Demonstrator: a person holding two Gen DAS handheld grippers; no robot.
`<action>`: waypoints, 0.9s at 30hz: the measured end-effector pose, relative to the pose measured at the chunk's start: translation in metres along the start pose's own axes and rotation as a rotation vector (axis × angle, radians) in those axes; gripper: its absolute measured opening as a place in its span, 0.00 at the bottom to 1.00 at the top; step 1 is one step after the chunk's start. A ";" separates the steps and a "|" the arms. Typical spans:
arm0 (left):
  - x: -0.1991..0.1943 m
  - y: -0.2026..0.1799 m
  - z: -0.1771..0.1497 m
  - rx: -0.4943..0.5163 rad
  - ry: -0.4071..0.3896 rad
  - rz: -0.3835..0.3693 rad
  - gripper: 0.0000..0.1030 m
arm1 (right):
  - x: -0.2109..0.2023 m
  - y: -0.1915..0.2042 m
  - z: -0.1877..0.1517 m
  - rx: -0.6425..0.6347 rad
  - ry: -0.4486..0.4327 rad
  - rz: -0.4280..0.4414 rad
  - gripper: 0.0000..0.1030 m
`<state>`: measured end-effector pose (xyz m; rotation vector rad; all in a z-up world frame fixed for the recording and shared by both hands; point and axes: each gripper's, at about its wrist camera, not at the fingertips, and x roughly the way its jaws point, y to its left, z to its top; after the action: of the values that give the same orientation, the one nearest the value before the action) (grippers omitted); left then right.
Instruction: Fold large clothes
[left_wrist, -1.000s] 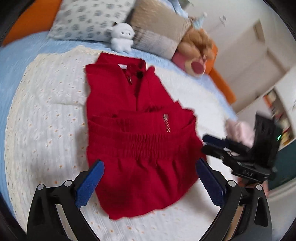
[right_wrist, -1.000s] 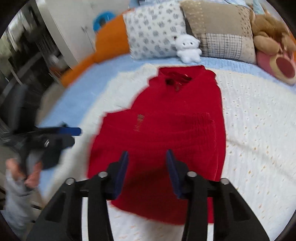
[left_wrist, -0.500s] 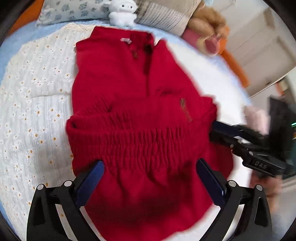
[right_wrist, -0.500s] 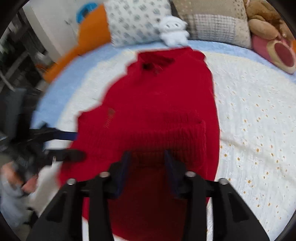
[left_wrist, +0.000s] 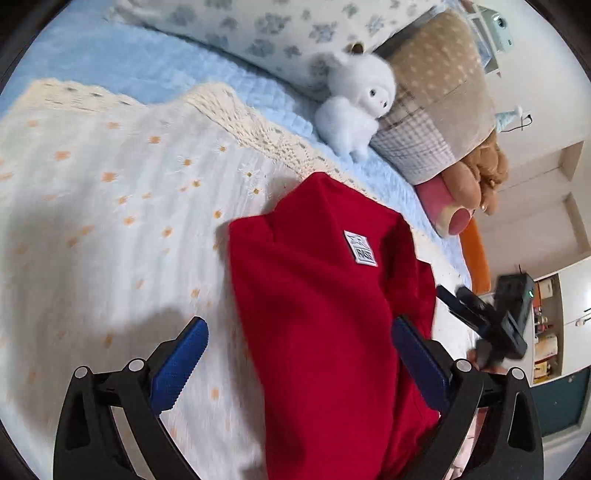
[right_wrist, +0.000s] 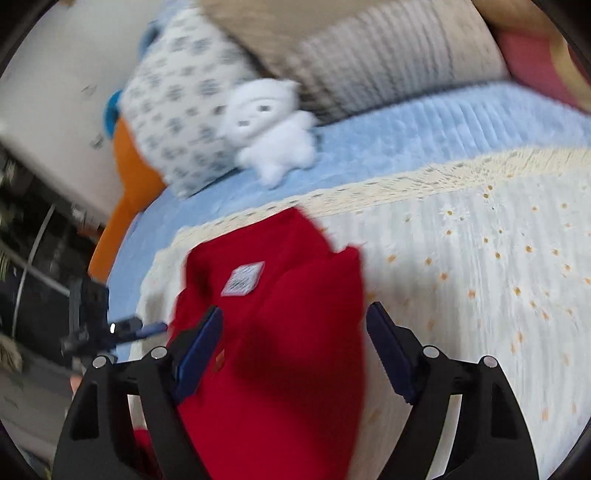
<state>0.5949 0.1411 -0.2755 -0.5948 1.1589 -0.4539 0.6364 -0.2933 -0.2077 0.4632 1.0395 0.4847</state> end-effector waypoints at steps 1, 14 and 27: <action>0.011 0.001 0.004 0.004 0.016 0.005 0.97 | 0.009 -0.008 0.004 0.021 0.011 0.015 0.77; 0.052 -0.021 0.032 -0.045 -0.043 0.188 0.43 | 0.048 -0.004 0.006 0.042 0.065 0.035 0.14; -0.094 -0.107 -0.054 0.256 -0.270 -0.190 0.13 | -0.113 0.079 -0.067 -0.347 -0.044 0.306 0.09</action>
<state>0.5093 0.1064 -0.1547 -0.5261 0.7759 -0.6521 0.5163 -0.2870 -0.1122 0.3208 0.8229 0.9071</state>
